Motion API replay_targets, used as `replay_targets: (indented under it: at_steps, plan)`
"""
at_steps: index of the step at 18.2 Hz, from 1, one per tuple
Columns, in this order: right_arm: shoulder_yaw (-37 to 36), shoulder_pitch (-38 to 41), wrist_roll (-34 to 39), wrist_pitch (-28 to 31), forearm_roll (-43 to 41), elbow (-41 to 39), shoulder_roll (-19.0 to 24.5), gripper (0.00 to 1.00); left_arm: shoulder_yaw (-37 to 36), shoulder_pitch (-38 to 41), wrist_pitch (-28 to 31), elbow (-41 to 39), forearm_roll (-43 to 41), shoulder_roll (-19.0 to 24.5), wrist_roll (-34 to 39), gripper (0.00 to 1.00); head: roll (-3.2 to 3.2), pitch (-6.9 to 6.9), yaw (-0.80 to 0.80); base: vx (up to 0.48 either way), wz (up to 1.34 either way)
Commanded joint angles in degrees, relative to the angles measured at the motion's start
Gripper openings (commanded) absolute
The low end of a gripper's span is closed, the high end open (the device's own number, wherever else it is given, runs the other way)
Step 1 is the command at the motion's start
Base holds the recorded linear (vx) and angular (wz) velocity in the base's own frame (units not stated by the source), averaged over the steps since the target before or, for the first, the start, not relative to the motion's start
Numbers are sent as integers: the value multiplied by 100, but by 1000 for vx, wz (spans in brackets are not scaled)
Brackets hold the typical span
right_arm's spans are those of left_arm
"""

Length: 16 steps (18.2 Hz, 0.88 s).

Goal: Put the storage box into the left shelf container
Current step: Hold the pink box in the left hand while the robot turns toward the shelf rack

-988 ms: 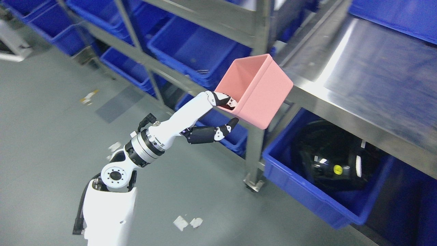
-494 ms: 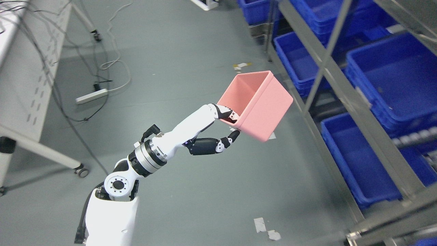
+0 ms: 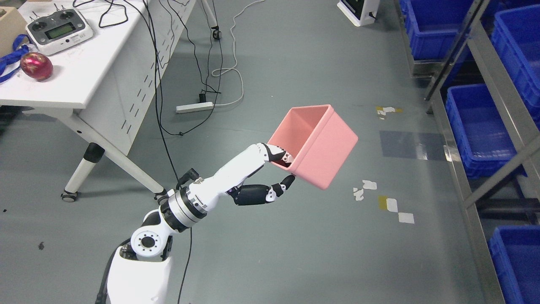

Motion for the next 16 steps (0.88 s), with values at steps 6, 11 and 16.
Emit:
replay_targets:
  at_steps: [6,11,16]
  plan:
    - [0,150,1022,-3,-18,-100,-100,100,163,213,-9,2,0,100,-2,1,0,0,0,357,170]
    - [0,150,1022,-3,-18,-100,-100,100,145,222,52,11,0,100,7,1,0,0,0,468,33]
    - [0,150,1022,-3,-18,-100,-100,100,110,178,78,37,0,100,7,1,0,0,0,561,-182]
